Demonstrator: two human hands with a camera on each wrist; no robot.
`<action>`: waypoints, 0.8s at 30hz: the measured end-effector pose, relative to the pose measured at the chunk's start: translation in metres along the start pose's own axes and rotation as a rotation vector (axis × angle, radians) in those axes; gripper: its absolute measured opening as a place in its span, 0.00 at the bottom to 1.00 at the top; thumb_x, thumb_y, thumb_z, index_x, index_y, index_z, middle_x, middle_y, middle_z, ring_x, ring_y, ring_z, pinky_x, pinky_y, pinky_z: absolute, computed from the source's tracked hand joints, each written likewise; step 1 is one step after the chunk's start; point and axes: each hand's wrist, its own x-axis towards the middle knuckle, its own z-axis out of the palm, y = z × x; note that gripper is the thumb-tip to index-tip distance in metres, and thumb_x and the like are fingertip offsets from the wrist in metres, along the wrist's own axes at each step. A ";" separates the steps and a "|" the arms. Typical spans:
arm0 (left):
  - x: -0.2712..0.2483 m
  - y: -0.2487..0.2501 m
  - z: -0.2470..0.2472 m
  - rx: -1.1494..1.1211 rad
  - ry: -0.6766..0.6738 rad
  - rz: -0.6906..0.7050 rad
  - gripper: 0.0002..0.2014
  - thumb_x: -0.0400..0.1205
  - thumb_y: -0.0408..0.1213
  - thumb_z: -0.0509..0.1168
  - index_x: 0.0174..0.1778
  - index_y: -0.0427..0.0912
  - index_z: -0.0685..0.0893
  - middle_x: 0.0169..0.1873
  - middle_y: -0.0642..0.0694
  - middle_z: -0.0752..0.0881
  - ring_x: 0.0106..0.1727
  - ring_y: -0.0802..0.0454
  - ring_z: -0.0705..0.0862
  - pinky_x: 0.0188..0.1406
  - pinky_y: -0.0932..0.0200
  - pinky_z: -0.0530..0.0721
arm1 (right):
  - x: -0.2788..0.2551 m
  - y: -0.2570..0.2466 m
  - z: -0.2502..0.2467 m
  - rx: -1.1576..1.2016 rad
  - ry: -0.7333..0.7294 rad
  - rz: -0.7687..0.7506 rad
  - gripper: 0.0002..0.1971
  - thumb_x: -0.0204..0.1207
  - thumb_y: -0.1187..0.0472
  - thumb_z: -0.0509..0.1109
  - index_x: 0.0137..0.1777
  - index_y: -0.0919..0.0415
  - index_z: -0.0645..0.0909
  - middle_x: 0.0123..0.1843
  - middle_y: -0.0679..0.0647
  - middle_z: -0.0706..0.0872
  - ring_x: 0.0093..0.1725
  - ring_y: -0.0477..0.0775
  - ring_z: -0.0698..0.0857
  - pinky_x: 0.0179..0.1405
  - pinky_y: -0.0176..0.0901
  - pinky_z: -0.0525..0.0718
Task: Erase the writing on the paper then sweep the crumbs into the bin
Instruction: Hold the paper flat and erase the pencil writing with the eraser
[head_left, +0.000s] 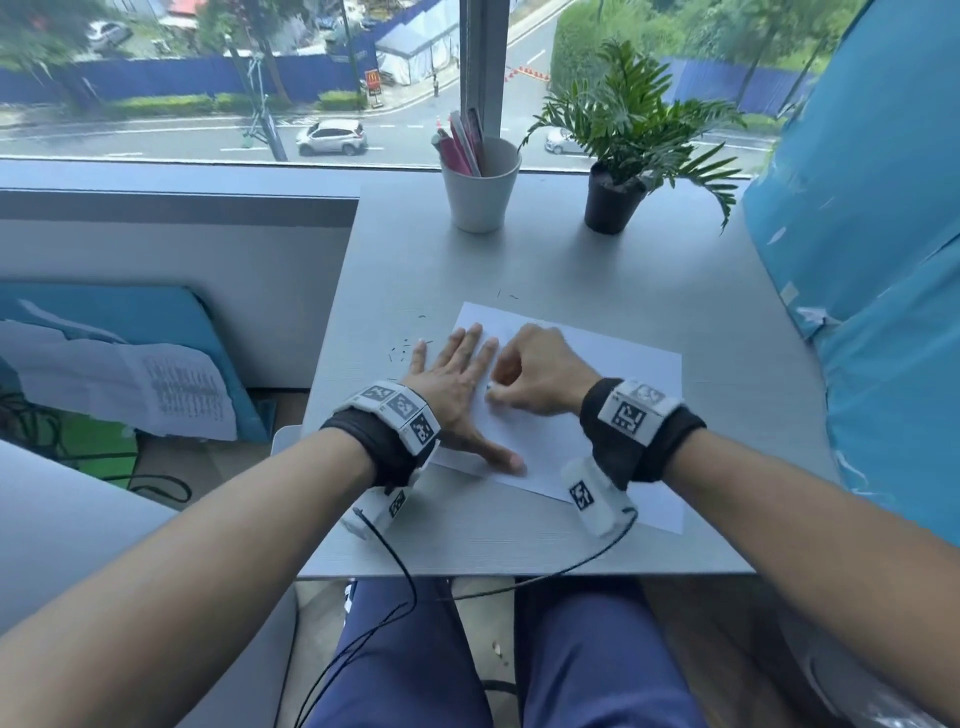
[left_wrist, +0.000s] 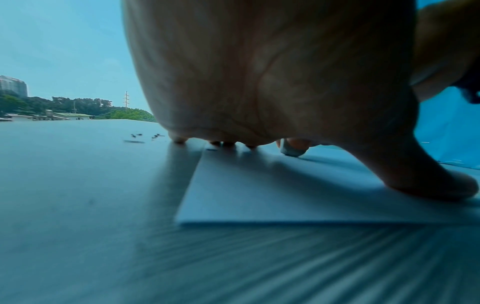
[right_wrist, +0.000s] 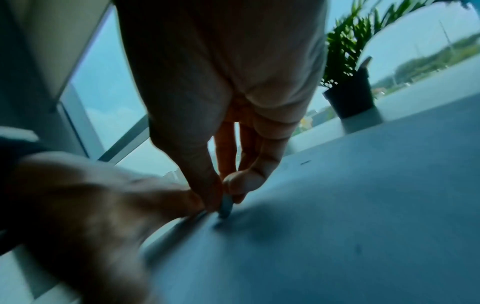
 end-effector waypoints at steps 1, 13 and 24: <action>-0.001 0.000 0.000 -0.007 -0.001 -0.003 0.80 0.49 0.89 0.60 0.84 0.50 0.25 0.82 0.51 0.22 0.82 0.51 0.23 0.82 0.32 0.32 | 0.007 0.005 -0.006 0.011 0.004 0.037 0.05 0.64 0.59 0.79 0.36 0.61 0.92 0.31 0.52 0.90 0.26 0.39 0.83 0.32 0.35 0.84; -0.004 0.004 -0.003 -0.018 0.010 -0.027 0.81 0.49 0.87 0.64 0.85 0.46 0.27 0.83 0.52 0.26 0.83 0.54 0.26 0.81 0.32 0.29 | 0.033 0.025 -0.024 0.086 0.156 0.168 0.07 0.62 0.57 0.82 0.39 0.57 0.93 0.30 0.48 0.89 0.23 0.34 0.81 0.33 0.29 0.78; -0.004 0.003 -0.001 -0.033 0.029 -0.048 0.83 0.45 0.89 0.63 0.85 0.47 0.27 0.83 0.49 0.25 0.82 0.52 0.23 0.80 0.34 0.26 | 0.029 0.012 -0.014 0.020 0.130 0.069 0.05 0.64 0.59 0.79 0.37 0.59 0.92 0.28 0.48 0.86 0.22 0.37 0.80 0.29 0.28 0.76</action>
